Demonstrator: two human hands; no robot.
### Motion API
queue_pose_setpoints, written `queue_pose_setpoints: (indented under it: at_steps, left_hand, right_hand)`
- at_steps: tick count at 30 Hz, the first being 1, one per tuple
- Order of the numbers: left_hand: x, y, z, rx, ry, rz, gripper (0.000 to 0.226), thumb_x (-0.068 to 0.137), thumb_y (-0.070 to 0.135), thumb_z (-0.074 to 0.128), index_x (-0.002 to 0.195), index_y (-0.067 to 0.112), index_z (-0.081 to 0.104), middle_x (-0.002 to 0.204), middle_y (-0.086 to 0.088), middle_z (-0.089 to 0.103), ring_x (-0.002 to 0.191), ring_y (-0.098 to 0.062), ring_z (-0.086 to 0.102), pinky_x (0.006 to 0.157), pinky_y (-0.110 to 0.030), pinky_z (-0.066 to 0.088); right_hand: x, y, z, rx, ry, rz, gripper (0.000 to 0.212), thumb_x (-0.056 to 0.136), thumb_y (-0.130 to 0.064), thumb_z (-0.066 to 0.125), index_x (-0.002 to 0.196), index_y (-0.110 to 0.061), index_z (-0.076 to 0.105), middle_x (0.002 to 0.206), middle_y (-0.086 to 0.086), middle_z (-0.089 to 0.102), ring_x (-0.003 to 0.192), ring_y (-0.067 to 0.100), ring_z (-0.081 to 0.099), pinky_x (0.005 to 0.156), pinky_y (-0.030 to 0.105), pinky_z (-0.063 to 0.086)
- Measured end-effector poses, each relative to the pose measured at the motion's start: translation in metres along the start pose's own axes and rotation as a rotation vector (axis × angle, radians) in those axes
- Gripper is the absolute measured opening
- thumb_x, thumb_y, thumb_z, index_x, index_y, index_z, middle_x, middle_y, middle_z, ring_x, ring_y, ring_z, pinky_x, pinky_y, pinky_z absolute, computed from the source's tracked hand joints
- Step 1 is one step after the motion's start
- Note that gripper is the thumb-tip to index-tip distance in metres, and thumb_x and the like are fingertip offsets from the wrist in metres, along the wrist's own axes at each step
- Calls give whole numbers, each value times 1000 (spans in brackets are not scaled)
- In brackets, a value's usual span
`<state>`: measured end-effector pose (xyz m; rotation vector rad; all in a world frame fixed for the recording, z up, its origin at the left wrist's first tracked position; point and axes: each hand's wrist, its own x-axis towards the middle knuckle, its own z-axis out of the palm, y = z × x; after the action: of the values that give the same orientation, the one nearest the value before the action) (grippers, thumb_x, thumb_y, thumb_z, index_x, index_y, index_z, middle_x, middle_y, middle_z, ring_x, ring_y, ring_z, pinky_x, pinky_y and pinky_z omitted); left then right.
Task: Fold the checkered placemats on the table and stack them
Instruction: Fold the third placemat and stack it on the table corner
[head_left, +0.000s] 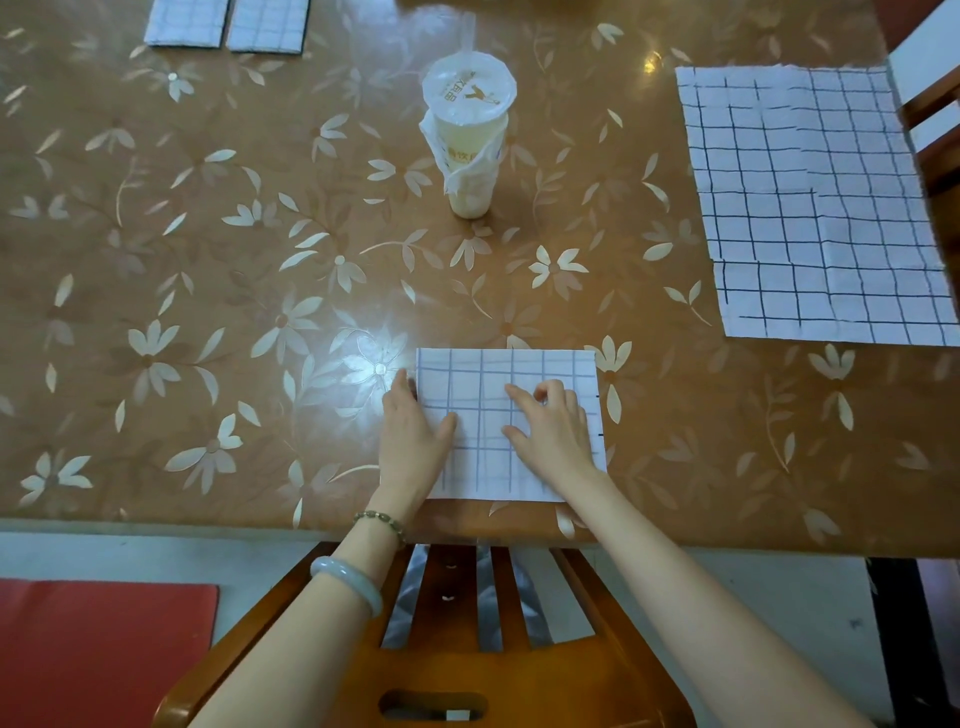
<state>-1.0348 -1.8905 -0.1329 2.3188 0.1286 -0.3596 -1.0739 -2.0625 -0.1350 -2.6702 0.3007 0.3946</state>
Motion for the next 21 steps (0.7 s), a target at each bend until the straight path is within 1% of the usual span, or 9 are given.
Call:
queue_pose_setpoints:
  at_steps: [3,5,7,10,12,14,16,19,21]
  left_hand:
    - [0,-1,-7,-79,-59,32,62,89,24,59,141,24,25,123,-4,50,102,-17,54,82,-36,49]
    - [0,-8,-13,-53,-145,81,49,91,18,57,135,23,38,122,-3,49,90,-11,51,81,-30,47]
    - [-1,-15,-17,-46,-218,102,44,91,9,55,132,19,46,122,3,45,87,-6,49,87,-30,48]
    - [-1,-24,-22,-52,-245,124,47,91,4,53,136,17,46,123,7,43,92,-4,51,93,-33,49]
    - [1,-30,-28,-49,-246,138,49,92,3,53,138,16,45,129,7,42,104,-9,50,96,-31,47]
    - [2,-38,-36,-60,-247,123,50,92,5,54,139,18,44,131,8,41,110,-12,50,95,-32,49]
    - [2,-49,-45,-55,-236,115,50,92,5,55,139,20,45,133,7,42,104,-10,53,92,-32,51]
    - [3,-64,-63,13,-190,125,52,90,5,56,139,20,46,131,5,46,84,0,51,78,-17,46]
    - [4,-69,-75,25,-180,117,52,91,5,56,139,20,46,130,7,45,84,3,50,72,-12,42]
  right_hand:
    - [0,1,0,31,8,1,52,89,-36,58,138,-29,43,118,3,40,109,22,38,97,34,33]
    - [1,1,-1,41,8,2,52,89,-36,58,138,-29,44,118,3,40,109,22,38,98,34,33]
    - [0,1,-2,43,6,3,52,89,-36,58,138,-28,44,117,3,40,108,21,38,97,34,34]
    - [1,-4,-2,53,0,2,52,90,-35,57,139,-26,43,113,4,39,105,21,38,95,32,36]
    - [1,-9,0,57,-7,-3,53,90,-35,57,140,-25,42,111,4,39,104,21,38,93,32,36]
    - [1,-18,3,53,-20,-16,54,90,-37,57,140,-25,41,110,4,39,103,21,38,93,31,36]
    - [1,-29,8,53,-32,-34,54,90,-38,56,140,-26,40,110,3,39,102,21,38,93,31,36]
    - [3,-49,15,64,-56,-55,55,90,-39,56,141,-26,38,110,3,38,102,21,38,92,32,35]
    - [5,-61,20,70,-78,-74,58,89,-39,57,142,-26,37,111,4,38,103,21,37,92,32,34]
